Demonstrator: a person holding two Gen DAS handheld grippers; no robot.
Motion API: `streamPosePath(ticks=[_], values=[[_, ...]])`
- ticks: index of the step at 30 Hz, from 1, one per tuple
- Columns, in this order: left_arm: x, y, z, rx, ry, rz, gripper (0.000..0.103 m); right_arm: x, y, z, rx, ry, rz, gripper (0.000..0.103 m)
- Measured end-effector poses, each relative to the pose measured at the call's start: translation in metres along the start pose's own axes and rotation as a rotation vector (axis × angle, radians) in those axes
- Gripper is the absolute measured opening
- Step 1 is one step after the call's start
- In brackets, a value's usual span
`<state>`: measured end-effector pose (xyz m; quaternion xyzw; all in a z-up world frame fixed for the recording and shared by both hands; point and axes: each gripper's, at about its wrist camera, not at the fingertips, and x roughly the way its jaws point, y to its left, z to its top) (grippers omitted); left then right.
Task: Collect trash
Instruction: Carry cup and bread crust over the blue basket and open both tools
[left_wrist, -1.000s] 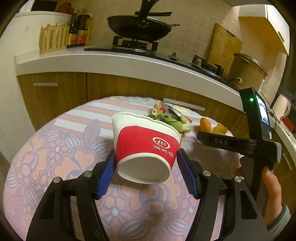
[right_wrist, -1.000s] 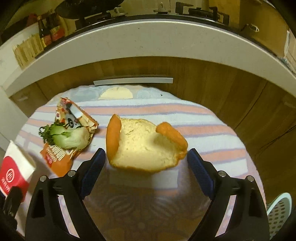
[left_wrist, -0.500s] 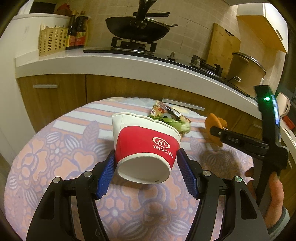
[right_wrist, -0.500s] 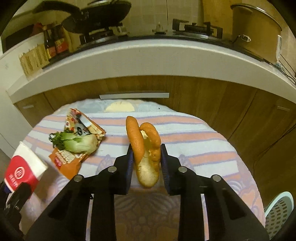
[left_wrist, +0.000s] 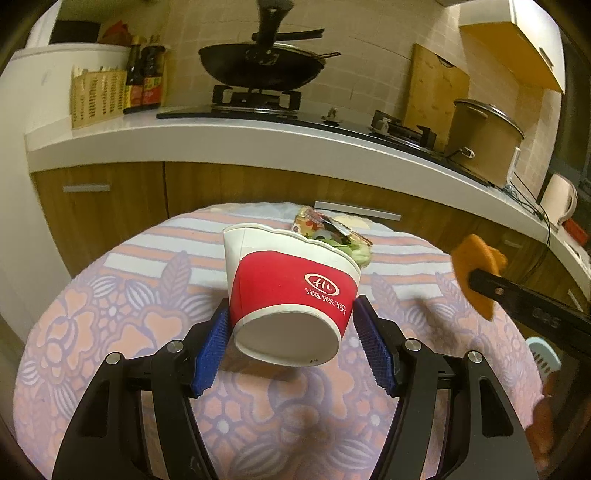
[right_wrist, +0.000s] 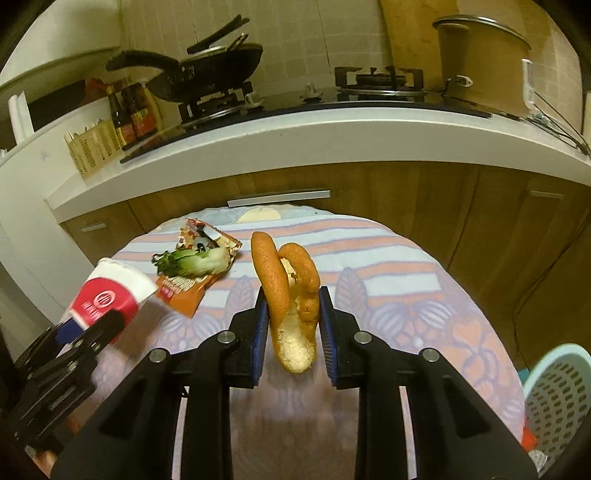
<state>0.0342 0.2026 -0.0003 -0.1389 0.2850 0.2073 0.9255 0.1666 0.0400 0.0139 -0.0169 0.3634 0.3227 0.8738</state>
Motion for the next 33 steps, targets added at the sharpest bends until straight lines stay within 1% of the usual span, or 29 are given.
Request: streamPosePath(ticks=[3, 6, 8, 13, 15, 17, 21, 22, 27, 33], values=[[-0.004, -0.011, -0.003, 0.041, -0.009, -0.004, 0.064, -0.019, -0.006, -0.008, 0.009, -0.006, -0.006, 0.023], [-0.009, -0.022, -0.006, 0.04, 0.012, -0.063, 0.064, -0.036, -0.014, -0.016, 0.021, -0.011, -0.009, 0.023], [-0.019, -0.036, -0.01, 0.057, 0.016, -0.104, 0.064, -0.051, -0.024, -0.022, 0.027, -0.022, -0.022, 0.023], [-0.051, -0.081, -0.022, 0.141, -0.006, -0.178, 0.064, -0.087, -0.05, -0.034, 0.068, -0.048, -0.04, 0.023], [-0.061, -0.1, -0.024, 0.146, -0.004, -0.232, 0.064, -0.099, -0.06, -0.04, 0.082, -0.06, -0.053, 0.023], [-0.066, -0.115, -0.027, 0.15, -0.001, -0.269, 0.064, -0.114, -0.071, -0.045, 0.095, -0.074, -0.067, 0.023], [-0.072, -0.147, -0.032, 0.174, 0.004, -0.322, 0.064, -0.141, -0.09, -0.053, 0.099, -0.106, -0.112, 0.023], [-0.074, -0.159, -0.034, 0.188, 0.004, -0.336, 0.064, -0.15, -0.097, -0.056, 0.097, -0.119, -0.135, 0.023], [-0.077, -0.199, -0.042, 0.234, 0.012, -0.383, 0.064, -0.176, -0.126, -0.066, 0.111, -0.146, -0.202, 0.023], [-0.076, -0.248, -0.053, 0.305, 0.036, -0.439, 0.064, -0.195, -0.177, -0.087, 0.2, -0.144, -0.258, 0.023]])
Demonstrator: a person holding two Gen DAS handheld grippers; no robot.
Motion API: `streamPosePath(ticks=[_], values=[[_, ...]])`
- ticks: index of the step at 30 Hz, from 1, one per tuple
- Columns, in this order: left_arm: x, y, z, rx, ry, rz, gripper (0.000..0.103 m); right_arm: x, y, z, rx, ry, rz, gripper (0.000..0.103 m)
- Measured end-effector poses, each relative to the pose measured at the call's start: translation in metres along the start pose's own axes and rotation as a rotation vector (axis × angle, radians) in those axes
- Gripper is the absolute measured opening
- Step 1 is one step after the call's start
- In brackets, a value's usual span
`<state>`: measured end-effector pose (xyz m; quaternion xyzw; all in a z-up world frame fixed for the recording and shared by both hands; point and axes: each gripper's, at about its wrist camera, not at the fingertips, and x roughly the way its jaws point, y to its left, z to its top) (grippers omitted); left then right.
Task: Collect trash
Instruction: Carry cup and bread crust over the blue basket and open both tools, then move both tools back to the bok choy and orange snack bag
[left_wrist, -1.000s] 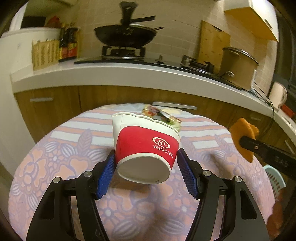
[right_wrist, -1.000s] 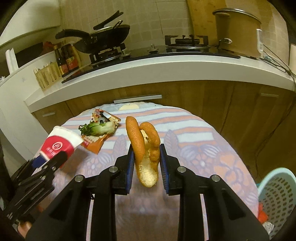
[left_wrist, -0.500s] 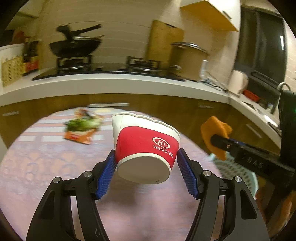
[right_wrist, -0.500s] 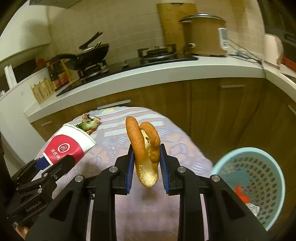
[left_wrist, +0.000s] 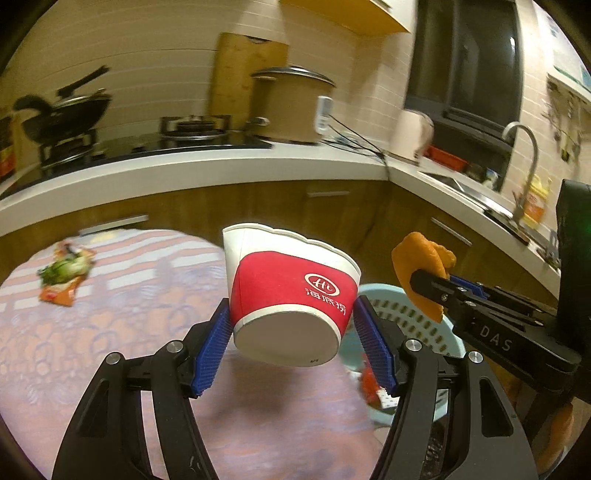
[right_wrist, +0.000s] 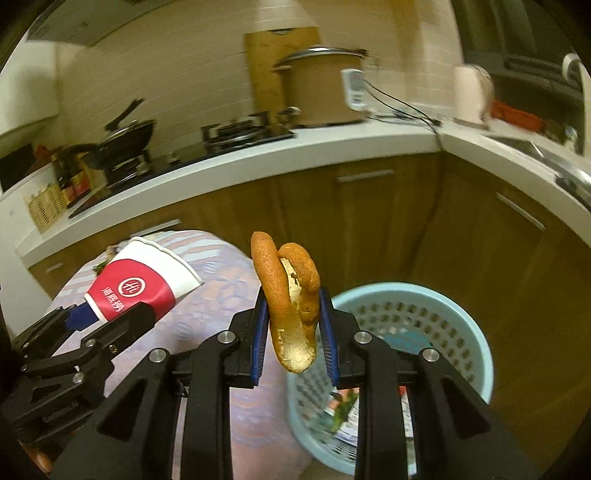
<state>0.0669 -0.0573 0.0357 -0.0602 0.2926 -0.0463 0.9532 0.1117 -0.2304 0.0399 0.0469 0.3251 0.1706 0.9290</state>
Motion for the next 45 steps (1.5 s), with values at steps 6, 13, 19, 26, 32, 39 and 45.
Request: streamPosePath(ticks=[6, 13, 19, 26, 32, 39, 45], values=[[0.023, -0.033, 0.0, 0.036, 0.039, -0.044, 0.064, 0.006, -0.043, -0.009, 0.053, 0.042, -0.083, 0.023], [0.054, -0.065, -0.001, 0.067, 0.095, -0.051, 0.064, 0.026, -0.084, -0.027, 0.117, 0.146, -0.17, 0.023], [0.081, -0.08, -0.008, 0.097, 0.161, -0.055, 0.065, 0.049, -0.105, -0.044, 0.152, 0.242, -0.173, 0.025], [0.091, -0.076, -0.014, 0.104, 0.206, -0.061, 0.076, 0.06, -0.102, -0.048, 0.142, 0.282, -0.183, 0.05], [0.084, -0.062, -0.012, 0.063, 0.201, -0.061, 0.076, 0.054, -0.094, -0.04, 0.119, 0.254, -0.185, 0.055], [0.057, -0.031, -0.004, 0.004, 0.143, -0.032, 0.076, 0.041, -0.068, -0.026, 0.082, 0.196, -0.115, 0.055], [0.026, 0.019, 0.008, -0.069, 0.08, 0.031, 0.076, 0.04, -0.015, -0.005, -0.009, 0.153, -0.031, 0.055]])
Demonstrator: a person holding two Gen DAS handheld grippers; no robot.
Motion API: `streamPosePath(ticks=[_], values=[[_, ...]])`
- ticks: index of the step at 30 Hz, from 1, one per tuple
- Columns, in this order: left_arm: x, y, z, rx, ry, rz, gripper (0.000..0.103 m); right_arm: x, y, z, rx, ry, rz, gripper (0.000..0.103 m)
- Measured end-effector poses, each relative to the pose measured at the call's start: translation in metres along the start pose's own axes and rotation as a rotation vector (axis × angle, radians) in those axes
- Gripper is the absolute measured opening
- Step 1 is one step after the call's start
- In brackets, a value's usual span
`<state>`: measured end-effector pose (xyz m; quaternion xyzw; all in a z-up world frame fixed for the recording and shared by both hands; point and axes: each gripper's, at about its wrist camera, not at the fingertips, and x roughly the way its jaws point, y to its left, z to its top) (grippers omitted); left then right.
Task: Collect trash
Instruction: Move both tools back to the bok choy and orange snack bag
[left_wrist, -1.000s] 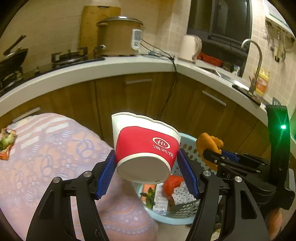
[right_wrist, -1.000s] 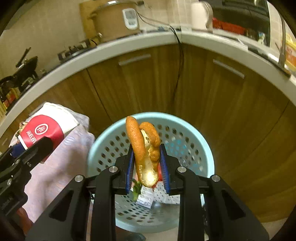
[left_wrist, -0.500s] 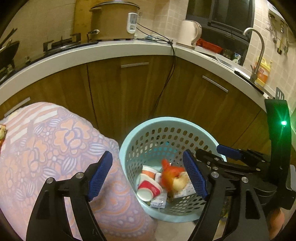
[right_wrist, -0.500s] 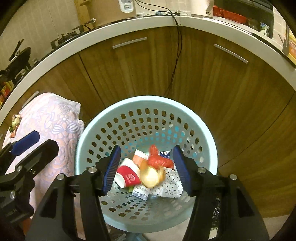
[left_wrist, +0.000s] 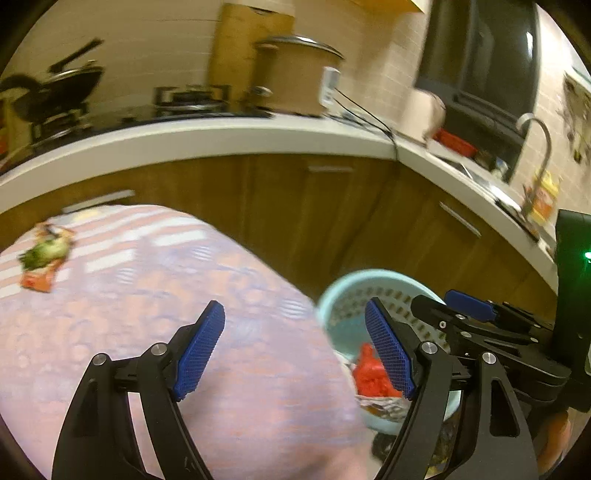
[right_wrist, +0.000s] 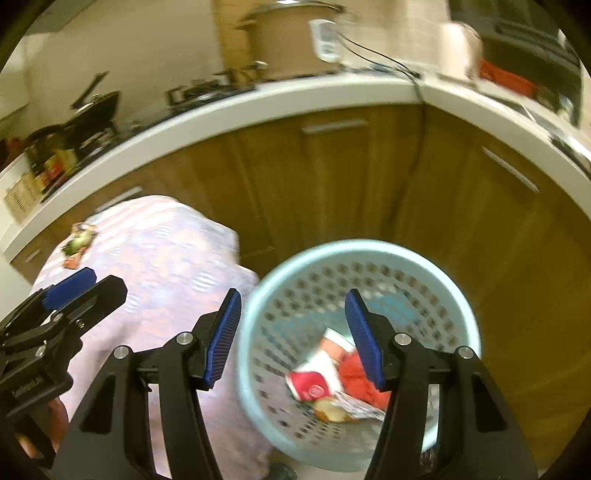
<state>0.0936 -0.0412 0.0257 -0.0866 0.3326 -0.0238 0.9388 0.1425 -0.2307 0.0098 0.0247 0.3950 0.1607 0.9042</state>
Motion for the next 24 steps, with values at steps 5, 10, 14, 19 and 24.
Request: streamPosePath(ticks=[5, 10, 14, 19, 24], values=[[-0.023, 0.048, 0.01, -0.063, -0.048, 0.065, 0.076, 0.002, 0.06, 0.015, -0.096, -0.031, 0.071, 0.055], [-0.041, 0.107, 0.013, -0.143, -0.072, 0.147, 0.076, 0.018, 0.119, 0.021, -0.184, -0.018, 0.138, 0.055], [-0.052, 0.154, 0.011, -0.211, -0.082, 0.219, 0.076, 0.033, 0.159, 0.025, -0.253, -0.013, 0.177, 0.054], [-0.066, 0.208, 0.005, -0.278, -0.085, 0.338, 0.076, 0.048, 0.214, 0.029, -0.351, -0.007, 0.277, 0.046], [-0.071, 0.257, -0.005, -0.34, -0.08, 0.444, 0.076, 0.067, 0.266, 0.035, -0.451, 0.002, 0.391, 0.034]])
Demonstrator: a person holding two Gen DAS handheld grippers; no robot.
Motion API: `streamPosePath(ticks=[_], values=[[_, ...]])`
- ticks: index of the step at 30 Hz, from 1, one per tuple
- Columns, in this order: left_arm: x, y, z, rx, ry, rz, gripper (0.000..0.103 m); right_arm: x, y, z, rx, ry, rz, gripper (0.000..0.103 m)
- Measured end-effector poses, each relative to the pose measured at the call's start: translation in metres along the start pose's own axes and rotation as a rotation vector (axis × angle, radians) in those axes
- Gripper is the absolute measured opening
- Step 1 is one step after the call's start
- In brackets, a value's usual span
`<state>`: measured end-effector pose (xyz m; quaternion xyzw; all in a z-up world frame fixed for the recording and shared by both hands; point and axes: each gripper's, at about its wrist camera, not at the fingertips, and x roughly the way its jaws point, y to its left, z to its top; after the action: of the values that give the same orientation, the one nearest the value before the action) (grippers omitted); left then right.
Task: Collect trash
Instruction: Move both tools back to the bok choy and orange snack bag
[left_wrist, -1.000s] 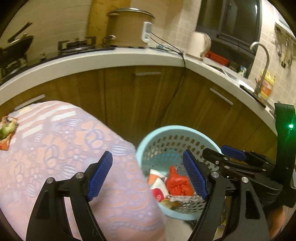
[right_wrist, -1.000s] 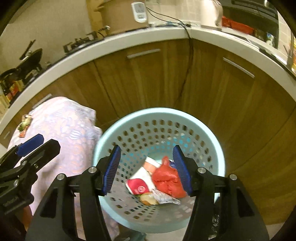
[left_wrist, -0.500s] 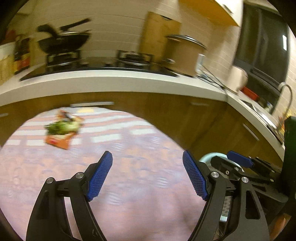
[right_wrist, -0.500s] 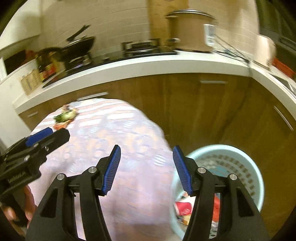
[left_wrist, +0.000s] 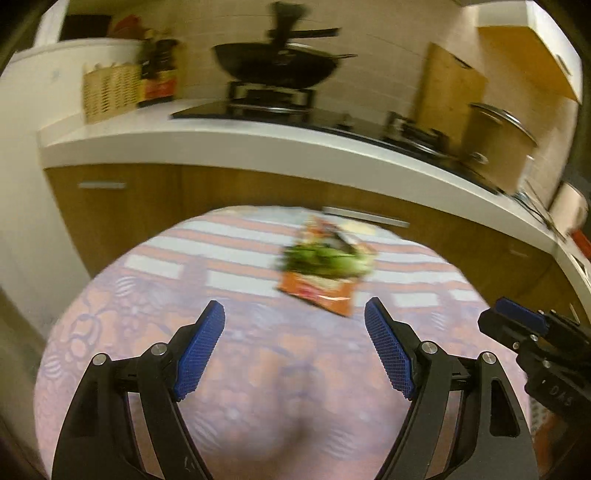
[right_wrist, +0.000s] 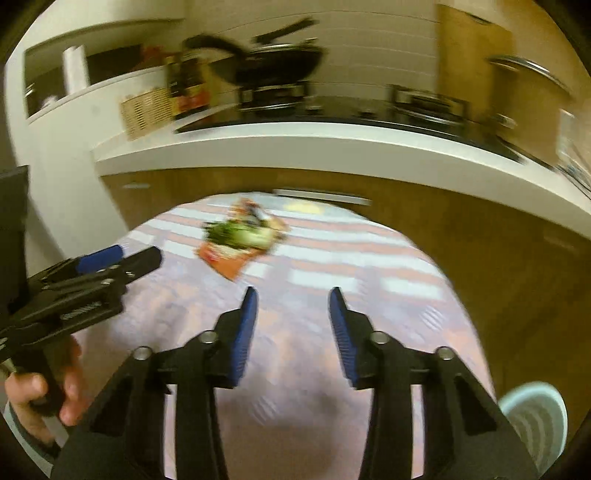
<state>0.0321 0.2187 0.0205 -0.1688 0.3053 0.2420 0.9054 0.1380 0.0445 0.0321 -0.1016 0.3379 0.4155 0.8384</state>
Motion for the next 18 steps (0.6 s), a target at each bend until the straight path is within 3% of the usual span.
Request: streamPosePath(ticks=[6, 9, 18], values=[[0.011, 0.02, -0.009, -0.02, -0.034, 0.038, 0.076, 0.055, 0.026, 0.028, -0.084, 0.029, 0.065, 0.034], [0.014, 0.026, -0.011, -0.047, -0.021, 0.023, 0.076, 0.081, 0.032, 0.04, -0.127, 0.048, 0.082, 0.035], [0.019, 0.028, -0.011, -0.05, -0.017, 0.019, 0.076, 0.134, 0.029, 0.068, -0.181, 0.088, 0.135, 0.035]])
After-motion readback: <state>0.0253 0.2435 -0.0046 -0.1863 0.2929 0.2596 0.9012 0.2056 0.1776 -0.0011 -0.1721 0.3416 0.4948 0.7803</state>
